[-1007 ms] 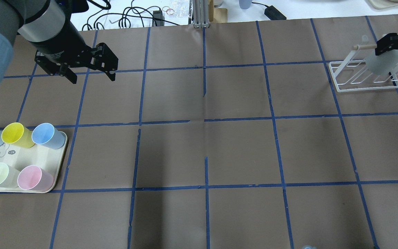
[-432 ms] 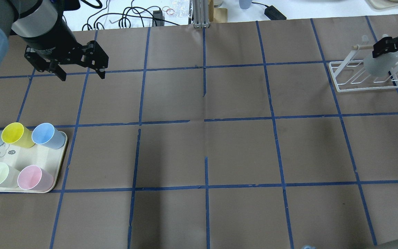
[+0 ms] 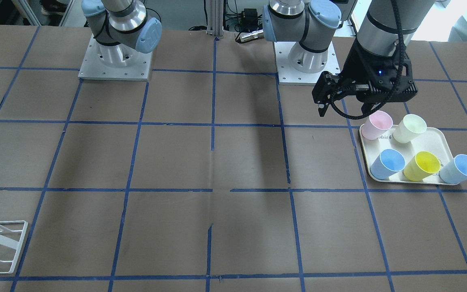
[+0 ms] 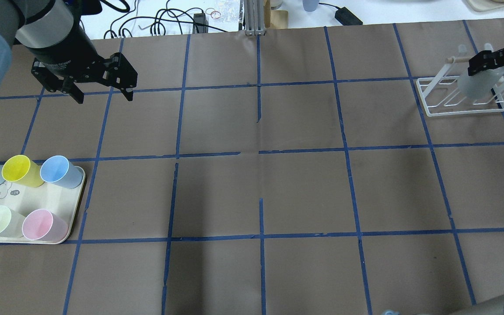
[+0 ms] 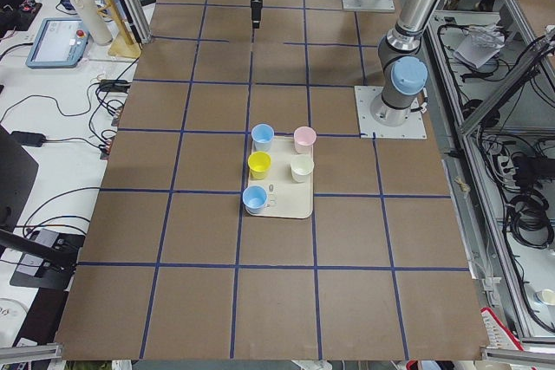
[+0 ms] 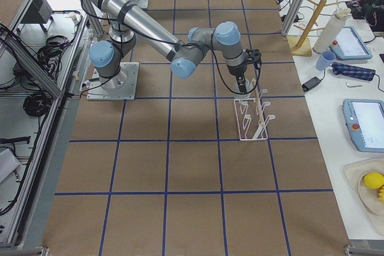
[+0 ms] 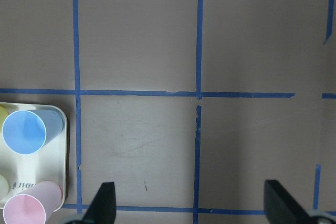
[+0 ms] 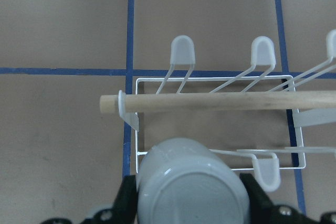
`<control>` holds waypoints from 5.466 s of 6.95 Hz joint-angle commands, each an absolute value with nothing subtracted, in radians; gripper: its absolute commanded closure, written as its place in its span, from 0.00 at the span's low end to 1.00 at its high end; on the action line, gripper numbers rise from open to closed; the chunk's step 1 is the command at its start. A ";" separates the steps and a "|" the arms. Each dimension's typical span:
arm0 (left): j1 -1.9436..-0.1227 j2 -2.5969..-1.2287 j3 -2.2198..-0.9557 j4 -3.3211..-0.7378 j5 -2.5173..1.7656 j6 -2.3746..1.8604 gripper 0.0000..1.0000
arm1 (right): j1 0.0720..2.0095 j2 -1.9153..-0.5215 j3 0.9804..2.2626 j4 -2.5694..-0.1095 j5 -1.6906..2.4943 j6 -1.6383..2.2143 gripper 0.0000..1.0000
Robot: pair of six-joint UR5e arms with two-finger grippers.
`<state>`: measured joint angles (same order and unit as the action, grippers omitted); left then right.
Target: Transfer IKEA cup to right arm and place on rack
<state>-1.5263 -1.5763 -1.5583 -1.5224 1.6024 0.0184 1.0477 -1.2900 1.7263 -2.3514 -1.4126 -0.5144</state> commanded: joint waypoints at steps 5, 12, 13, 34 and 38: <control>-1.529 -1.575 -1.557 -1.535 1.602 0.006 0.00 | 1.051 -1.218 1.729 -2.353 -1.468 -0.503 0.94; -1.551 -1.574 -1.555 -1.568 1.585 -0.014 0.00 | 1.055 -1.238 1.726 -2.344 -1.456 -0.511 0.00; -1.551 -1.574 -1.555 -1.568 1.585 -0.014 0.00 | 1.057 -1.283 1.726 -2.306 -1.465 -0.511 0.00; -1.545 -1.569 -1.563 -1.565 1.583 -0.002 0.00 | 1.543 -1.761 1.766 -1.618 -1.569 0.075 0.00; -1.545 -1.565 -1.571 -1.562 1.583 -0.002 0.00 | 1.543 -1.763 1.764 -1.615 -1.568 0.075 0.00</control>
